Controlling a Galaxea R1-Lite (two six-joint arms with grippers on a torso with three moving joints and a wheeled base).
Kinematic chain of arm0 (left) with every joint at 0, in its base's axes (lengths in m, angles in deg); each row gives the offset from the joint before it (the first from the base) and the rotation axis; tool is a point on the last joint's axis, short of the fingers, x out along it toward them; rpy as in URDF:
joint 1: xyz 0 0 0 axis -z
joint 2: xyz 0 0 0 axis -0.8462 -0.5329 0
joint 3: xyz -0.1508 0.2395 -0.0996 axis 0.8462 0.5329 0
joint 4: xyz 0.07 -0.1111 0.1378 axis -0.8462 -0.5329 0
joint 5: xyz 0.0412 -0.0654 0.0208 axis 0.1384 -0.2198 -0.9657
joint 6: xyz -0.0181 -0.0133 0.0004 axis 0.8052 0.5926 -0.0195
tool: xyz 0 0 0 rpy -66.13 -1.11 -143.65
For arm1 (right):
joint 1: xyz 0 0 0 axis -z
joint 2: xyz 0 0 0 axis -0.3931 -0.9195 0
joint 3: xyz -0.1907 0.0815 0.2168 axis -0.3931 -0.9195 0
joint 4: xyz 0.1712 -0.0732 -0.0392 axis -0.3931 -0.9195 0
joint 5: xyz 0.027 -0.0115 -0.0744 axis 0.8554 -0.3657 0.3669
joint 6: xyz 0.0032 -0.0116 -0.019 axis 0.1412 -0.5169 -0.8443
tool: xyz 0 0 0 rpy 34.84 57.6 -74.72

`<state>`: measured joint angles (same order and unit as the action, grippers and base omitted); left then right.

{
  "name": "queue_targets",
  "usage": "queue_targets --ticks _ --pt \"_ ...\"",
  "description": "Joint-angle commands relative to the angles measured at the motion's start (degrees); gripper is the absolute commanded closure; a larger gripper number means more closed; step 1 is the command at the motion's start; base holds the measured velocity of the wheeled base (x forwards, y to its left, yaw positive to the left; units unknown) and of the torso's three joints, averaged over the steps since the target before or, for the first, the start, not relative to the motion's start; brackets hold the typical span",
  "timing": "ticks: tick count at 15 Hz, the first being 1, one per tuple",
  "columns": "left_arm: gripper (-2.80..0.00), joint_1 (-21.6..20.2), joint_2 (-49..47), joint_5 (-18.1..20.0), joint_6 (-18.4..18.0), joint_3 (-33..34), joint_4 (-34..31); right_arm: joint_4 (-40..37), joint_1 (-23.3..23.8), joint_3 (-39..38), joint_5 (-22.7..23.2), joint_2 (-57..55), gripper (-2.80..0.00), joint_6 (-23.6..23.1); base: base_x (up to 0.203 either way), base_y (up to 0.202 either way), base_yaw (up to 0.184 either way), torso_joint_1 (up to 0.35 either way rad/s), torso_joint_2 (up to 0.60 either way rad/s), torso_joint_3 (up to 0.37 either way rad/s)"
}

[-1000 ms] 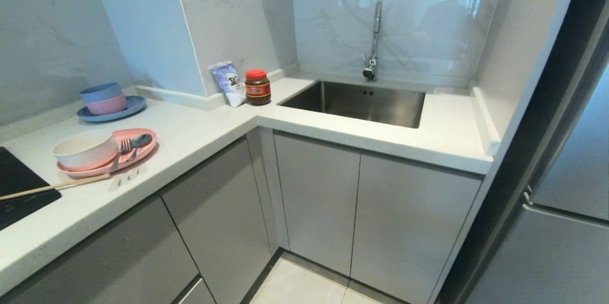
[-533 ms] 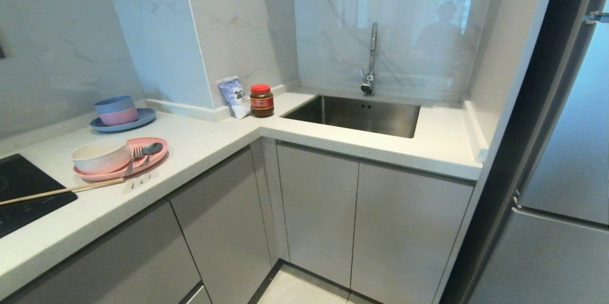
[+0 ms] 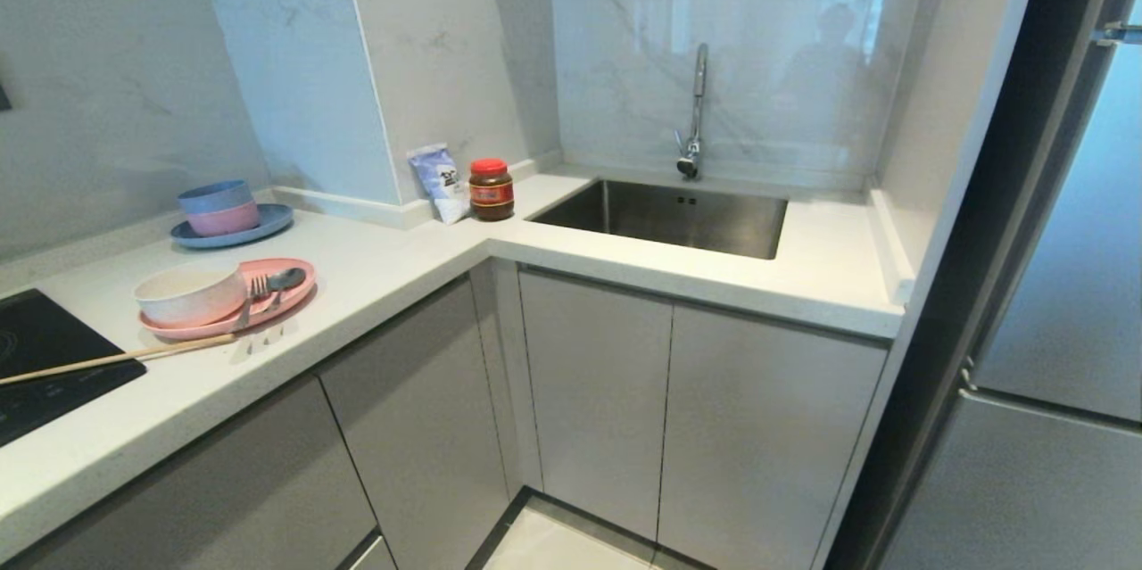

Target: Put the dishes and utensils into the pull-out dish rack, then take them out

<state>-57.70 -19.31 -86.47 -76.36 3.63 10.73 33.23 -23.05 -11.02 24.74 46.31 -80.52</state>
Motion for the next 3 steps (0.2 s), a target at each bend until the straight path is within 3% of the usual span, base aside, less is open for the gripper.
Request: queue_targets --ticks 1,3 --pt "0.00 -0.01 -0.07 0.06 0.04 1.14 0.03 0.00 -0.01 -0.09 -0.01 0.21 0.00 0.05 0.000 0.000 0.000 0.000 0.00 0.000" --pt "0.00 -0.01 -0.07 -0.02 0.04 1.14 0.03 0.00 -0.01 -0.09 -0.01 0.21 0.00 0.02 0.000 0.000 0.000 0.000 0.00 0.000"
